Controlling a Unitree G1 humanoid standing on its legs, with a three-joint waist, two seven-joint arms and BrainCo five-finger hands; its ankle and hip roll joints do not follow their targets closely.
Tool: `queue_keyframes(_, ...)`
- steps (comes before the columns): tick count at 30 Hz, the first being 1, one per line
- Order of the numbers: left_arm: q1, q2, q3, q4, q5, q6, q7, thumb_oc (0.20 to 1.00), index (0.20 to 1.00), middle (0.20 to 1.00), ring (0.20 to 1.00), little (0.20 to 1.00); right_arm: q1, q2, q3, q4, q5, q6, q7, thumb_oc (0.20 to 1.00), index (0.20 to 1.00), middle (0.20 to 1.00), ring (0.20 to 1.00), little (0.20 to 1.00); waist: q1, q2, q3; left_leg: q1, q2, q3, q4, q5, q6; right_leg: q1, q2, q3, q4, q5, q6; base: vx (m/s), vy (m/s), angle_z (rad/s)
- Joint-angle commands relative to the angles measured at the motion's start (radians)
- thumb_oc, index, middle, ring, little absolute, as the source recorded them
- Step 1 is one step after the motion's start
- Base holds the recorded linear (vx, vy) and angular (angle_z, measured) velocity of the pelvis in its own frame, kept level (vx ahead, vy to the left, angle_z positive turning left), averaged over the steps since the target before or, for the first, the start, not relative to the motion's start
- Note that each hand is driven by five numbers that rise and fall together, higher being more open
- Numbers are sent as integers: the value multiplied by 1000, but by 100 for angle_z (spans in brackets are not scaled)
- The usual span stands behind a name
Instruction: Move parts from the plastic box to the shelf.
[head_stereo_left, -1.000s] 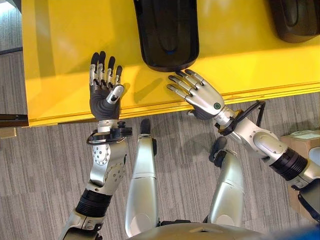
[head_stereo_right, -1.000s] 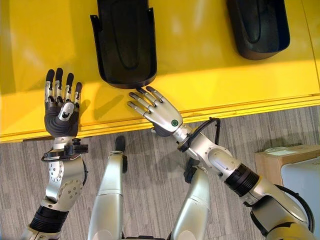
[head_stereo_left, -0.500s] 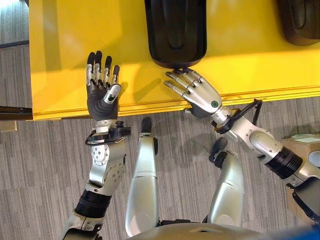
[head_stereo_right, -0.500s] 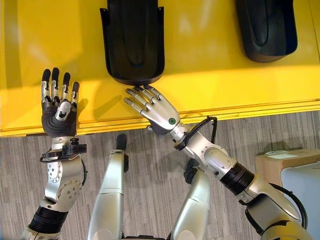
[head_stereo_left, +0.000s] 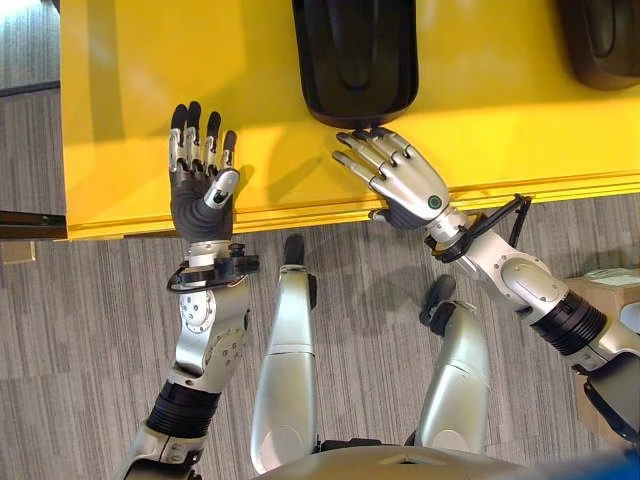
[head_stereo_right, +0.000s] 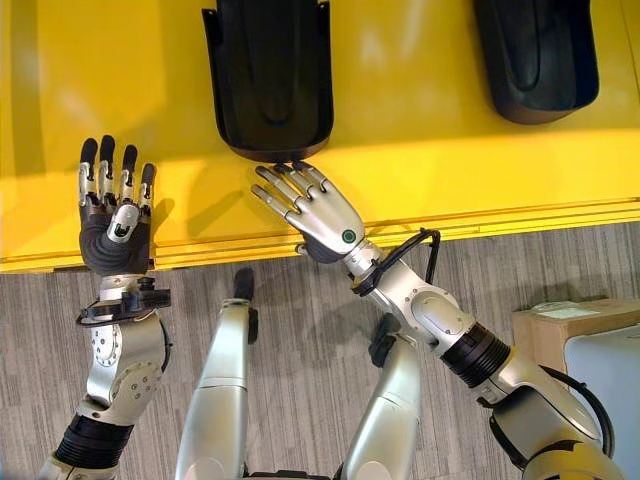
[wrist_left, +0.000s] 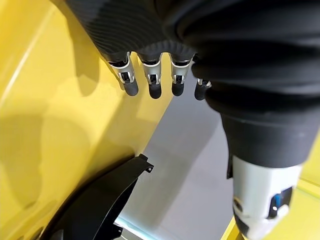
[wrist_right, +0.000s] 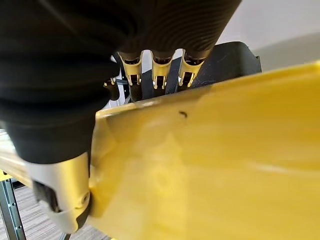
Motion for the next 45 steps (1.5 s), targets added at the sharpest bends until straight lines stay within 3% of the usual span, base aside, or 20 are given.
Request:
queue_keyframes(1,72,-11,-43,69,-45,34,26,1000,1000,1000,1000,1000,-150,35,-125,-3,36,56,-82,1000,1000,1000,1000,1000,12,23,35,12,25,34,15,-57,15,-36,-11,61,141,-45,-10,90,-22,3)
queue_keyframes(5,73,-10,-45,73,-47,38,21,1000,1000,1000,1000,1000,-153,45,-113,-11,35,48,-69,1000,1000,1000,1000,1000,13,26,38,0,17,35,18,-37,23,-45,-17,59,138,-28,-19,-5,6,0)
queue_keyframes(8,76,-9,-43,72,-48,37,20,1000,1000,1000,1000,1000,-172,56,-108,-1,39,49,-64,1000,1000,1000,1000,1000,17,27,31,8,22,34,18,-58,17,-37,-14,61,143,-49,-11,34,-10,-3)
queue_keyframes(10,79,-8,-44,72,-51,35,22,1000,1000,1000,1000,1000,-182,62,-113,12,43,55,-73,1000,1000,1000,1000,1000,20,28,36,-2,19,35,15,-34,23,-47,-15,61,137,-28,-20,-28,13,3)
queue_keyframes(11,79,-7,-45,72,-51,36,23,1000,1000,1000,1000,1000,-187,64,-113,17,46,57,-76,1000,1000,1000,1000,1000,20,26,32,8,23,34,21,-62,17,-37,-13,63,145,-52,-11,0,0,0)
queue_keyframes(13,77,-3,-44,71,-53,36,22,1000,1000,1000,1000,1000,-211,72,-117,31,48,66,-82,1000,1000,1000,1000,1000,23,29,36,-3,18,37,17,-34,25,-48,-16,61,138,-27,-20,0,0,0)
queue_keyframes(14,78,-4,-44,72,-56,37,22,1000,1000,1000,1000,1000,-217,73,-118,35,49,68,-83,1000,1000,1000,1000,1000,23,28,31,8,21,36,22,-62,19,-38,-14,64,146,-51,-11,3,1,4)
queue_keyframes(15,78,-2,-43,72,-56,37,21,1000,1000,1000,1000,1000,-225,74,-121,41,52,71,-85,1000,1000,1000,1000,1000,24,29,35,-4,18,37,18,-35,25,-48,-16,62,138,-27,-20,86,-23,3)
queue_keyframes(16,78,-2,-43,73,-57,37,21,1000,1000,1000,1000,1000,-225,74,-120,42,53,71,-86,1000,1000,1000,1000,1000,23,27,31,7,21,36,24,-63,19,-38,-14,65,146,-51,-11,-75,31,4)
queue_keyframes(19,82,1,-44,74,-62,37,18,1000,1000,1000,1000,1000,-259,79,-123,62,65,80,-96,1000,1000,1000,1000,1000,28,31,34,-5,16,39,23,-37,26,-50,-15,64,141,-27,-21,30,1,-1)
queue_keyframes(20,83,1,-44,75,-62,37,19,1000,1000,1000,1000,1000,-259,79,-123,62,65,79,-96,1000,1000,1000,1000,1000,27,29,29,6,20,38,28,-65,19,-40,-13,67,148,-51,-12,-72,24,-9)
queue_keyframes(21,81,5,-45,73,-63,37,16,1000,1000,1000,1000,1000,-276,79,-122,72,67,84,-98,1000,1000,1000,1000,1000,29,32,34,-5,16,39,25,-38,26,-49,-15,64,141,-27,-22,80,-18,-5)
queue_keyframes(27,86,13,-47,76,-71,36,10,1000,1000,1000,1000,1000,-355,85,-117,135,81,101,-101,1000,1000,1000,1000,1000,39,36,29,4,16,37,33,-65,21,-44,-13,71,154,-53,-15,-2,3,-2)
queue_keyframes(28,85,14,-45,76,-74,34,8,1000,1000,1000,1000,1000,-366,88,-114,147,86,102,-103,1000,1000,1000,1000,1000,41,38,35,-7,12,38,27,-37,27,-54,-15,70,145,-28,-24,0,0,0)
queue_keyframes(29,86,13,-46,77,-75,33,8,1000,1000,1000,1000,1000,-369,90,-112,153,91,102,-103,1000,1000,1000,1000,1000,41,37,30,4,15,37,31,-64,21,-44,-13,72,153,-52,-16,0,0,0)
queue_keyframes(33,87,11,-45,80,-78,34,8,1000,1000,1000,1000,1000,-363,96,-108,154,104,97,-98,1000,1000,1000,1000,1000,41,37,32,7,15,38,33,-66,23,-44,-15,73,156,-55,-16,21,-4,-3)
queue_keyframes(38,83,2,-41,86,-72,38,14,1000,1000,1000,1000,1000,-278,109,-118,129,114,85,-81,1000,1000,1000,1000,1000,33,34,35,5,17,40,31,-64,21,-43,-13,72,154,-55,-16,-22,5,2)
queue_keyframes(39,82,-2,-41,86,-70,40,15,1000,1000,1000,1000,1000,-252,113,-122,118,117,80,-77,1000,1000,1000,1000,1000,29,34,41,-5,14,42,24,-35,27,-53,-14,70,146,-30,-25,0,1,14)
queue_keyframes(40,81,-5,-39,87,-67,39,18,1000,1000,1000,1000,1000,-224,116,-127,105,123,74,-76,1000,1000,1000,1000,1000,26,31,38,6,19,40,27,-62,21,-43,-12,71,152,-53,-16,-6,2,9)
queue_keyframes(45,87,-25,-33,91,-53,41,27,1000,1000,1000,1000,1000,-29,107,-155,48,141,42,-65,1000,1000,1000,1000,1000,1,21,44,14,25,43,18,-57,18,-39,-7,72,146,-49,-13,10,-1,2)
